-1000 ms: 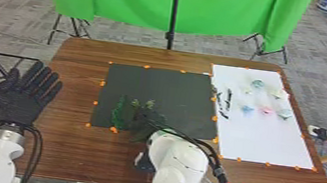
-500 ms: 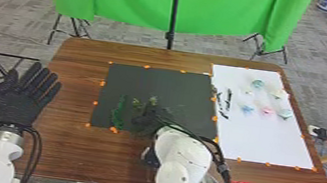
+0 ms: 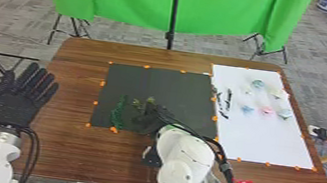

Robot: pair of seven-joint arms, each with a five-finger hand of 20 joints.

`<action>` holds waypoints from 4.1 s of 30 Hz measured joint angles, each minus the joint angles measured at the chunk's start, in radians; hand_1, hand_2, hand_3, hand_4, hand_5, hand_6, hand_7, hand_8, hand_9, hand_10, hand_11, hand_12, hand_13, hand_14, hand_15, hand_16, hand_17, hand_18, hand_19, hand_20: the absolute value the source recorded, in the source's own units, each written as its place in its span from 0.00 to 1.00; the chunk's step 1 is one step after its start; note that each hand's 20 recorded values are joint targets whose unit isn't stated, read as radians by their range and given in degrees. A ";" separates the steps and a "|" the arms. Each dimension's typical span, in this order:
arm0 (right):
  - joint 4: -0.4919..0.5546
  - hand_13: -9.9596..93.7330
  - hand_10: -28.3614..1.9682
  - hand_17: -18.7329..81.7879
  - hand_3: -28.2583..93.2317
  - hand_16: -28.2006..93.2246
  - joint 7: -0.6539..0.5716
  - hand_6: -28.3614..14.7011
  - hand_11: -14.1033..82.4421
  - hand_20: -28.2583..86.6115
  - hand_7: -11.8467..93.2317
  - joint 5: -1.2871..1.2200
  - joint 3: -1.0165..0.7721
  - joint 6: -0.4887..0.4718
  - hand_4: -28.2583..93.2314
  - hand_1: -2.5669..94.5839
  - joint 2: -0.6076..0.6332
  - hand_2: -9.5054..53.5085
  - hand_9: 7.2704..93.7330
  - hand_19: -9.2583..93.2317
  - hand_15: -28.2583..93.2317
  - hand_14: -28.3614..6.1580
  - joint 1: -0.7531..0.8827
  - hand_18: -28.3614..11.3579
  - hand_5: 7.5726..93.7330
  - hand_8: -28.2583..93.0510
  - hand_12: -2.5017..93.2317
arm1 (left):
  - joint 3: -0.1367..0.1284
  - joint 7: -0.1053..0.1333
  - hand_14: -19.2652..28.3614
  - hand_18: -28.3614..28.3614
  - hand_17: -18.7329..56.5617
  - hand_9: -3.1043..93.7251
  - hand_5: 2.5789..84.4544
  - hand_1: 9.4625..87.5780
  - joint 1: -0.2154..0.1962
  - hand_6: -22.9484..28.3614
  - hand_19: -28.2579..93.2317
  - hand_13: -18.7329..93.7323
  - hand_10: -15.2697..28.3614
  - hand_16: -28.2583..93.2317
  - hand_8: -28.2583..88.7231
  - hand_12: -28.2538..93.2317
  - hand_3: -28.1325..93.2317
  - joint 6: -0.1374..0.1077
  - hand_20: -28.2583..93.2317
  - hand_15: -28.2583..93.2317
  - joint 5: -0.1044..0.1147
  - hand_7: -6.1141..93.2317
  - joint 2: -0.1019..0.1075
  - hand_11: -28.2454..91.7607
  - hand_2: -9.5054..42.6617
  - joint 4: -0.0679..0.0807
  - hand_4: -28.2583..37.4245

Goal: Arrange flowers

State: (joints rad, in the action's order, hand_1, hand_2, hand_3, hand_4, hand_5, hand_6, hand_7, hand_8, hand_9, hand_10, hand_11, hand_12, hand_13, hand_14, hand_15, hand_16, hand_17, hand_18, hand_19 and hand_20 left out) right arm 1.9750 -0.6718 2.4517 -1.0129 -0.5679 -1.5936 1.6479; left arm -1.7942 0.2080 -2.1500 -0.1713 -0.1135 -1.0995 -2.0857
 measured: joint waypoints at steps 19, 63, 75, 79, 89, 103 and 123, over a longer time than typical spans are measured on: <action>0.052 0.72 0.20 0.59 0.79 0.52 0.055 0.46 0.39 0.66 0.31 -0.006 -0.019 0.391 0.11 0.39 0.101 0.13 0.78 1.00 0.78 0.27 -0.035 0.00 0.74 0.18 0.27 | -0.010 0.018 0.71 0.71 0.25 0.45 0.55 0.23 -0.011 0.60 0.45 0.44 0.68 0.20 0.17 0.34 0.84 0.006 0.35 0.53 -0.001 0.21 -0.024 0.39 0.49 -0.011 0.00; -0.415 0.82 0.62 0.59 0.78 0.66 0.029 0.65 0.26 0.61 0.54 0.248 -0.070 0.407 0.01 0.75 0.392 0.00 0.93 0.95 0.67 0.61 -0.294 0.06 0.76 0.38 0.47 | 0.000 -0.011 0.71 0.72 0.23 0.45 0.55 0.23 -0.014 0.61 0.46 0.44 0.68 0.20 0.17 0.34 0.83 -0.002 0.35 0.53 -0.037 0.21 -0.048 0.39 0.48 -0.026 0.00; -0.254 0.83 0.61 0.60 0.79 0.67 0.008 0.64 0.26 0.63 0.53 0.158 -0.102 0.591 0.02 0.75 0.433 0.00 0.95 0.94 0.67 0.60 -0.163 0.04 0.77 0.40 0.49 | -0.006 -0.010 0.71 0.73 0.23 0.45 0.55 0.23 -0.029 0.61 0.46 0.44 0.68 0.20 0.17 0.34 0.83 -0.007 0.35 0.53 -0.035 0.21 -0.054 0.39 0.48 -0.026 0.00; -0.124 0.83 0.61 0.60 0.79 0.67 0.015 0.64 0.26 0.63 0.53 0.159 -0.087 0.643 0.02 0.75 0.450 0.00 0.94 0.94 0.67 0.60 -0.108 0.04 0.77 0.40 0.49 | -0.007 -0.011 0.71 0.73 0.23 0.45 0.55 0.23 -0.031 0.61 0.46 0.44 0.68 0.20 0.17 0.34 0.83 -0.007 0.35 0.53 -0.035 0.21 -0.055 0.39 0.48 -0.026 0.00; -0.049 0.83 0.61 0.60 0.79 0.68 0.198 0.64 0.26 0.64 0.53 0.162 0.025 0.645 0.02 0.75 0.494 0.00 0.94 0.94 0.67 0.61 -0.115 0.05 0.77 0.40 0.50 | -0.007 -0.012 0.71 0.72 0.24 0.45 0.55 0.23 -0.029 0.61 0.46 0.44 0.68 0.20 0.17 0.34 0.83 -0.007 0.35 0.53 -0.025 0.21 -0.055 0.39 0.48 -0.026 0.00; -0.140 0.82 0.58 0.59 0.79 0.67 0.357 0.64 0.25 0.64 0.54 0.186 0.180 0.581 0.01 0.74 0.686 0.00 0.93 0.93 0.66 0.61 -0.238 0.08 0.76 0.39 0.48 | -0.016 -0.007 0.71 0.72 0.24 0.45 0.55 0.23 -0.031 0.61 0.46 0.44 0.68 0.20 0.17 0.34 0.83 -0.007 0.35 0.53 -0.022 0.21 -0.054 0.39 0.48 -0.027 0.00; 0.010 0.74 0.38 0.56 0.80 0.53 0.336 0.53 0.34 0.59 0.34 0.120 0.081 0.513 0.05 0.58 0.700 0.00 0.77 0.96 0.74 0.41 -0.114 0.05 0.71 0.32 0.29 | -0.021 0.002 0.71 0.73 0.23 0.45 0.55 0.24 -0.055 0.61 0.46 0.44 0.68 0.20 0.17 0.34 0.83 -0.008 0.35 0.53 -0.014 0.21 -0.055 0.39 0.48 -0.034 0.00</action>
State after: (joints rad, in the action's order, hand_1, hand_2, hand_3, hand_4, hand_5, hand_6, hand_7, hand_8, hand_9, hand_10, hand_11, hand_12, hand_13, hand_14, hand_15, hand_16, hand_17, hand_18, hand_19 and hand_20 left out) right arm 1.9849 -0.3355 2.5715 -0.9316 -0.0545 -0.8940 1.5343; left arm -1.8149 0.2102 -2.2052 -0.1790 -0.1277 -1.1545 -2.1197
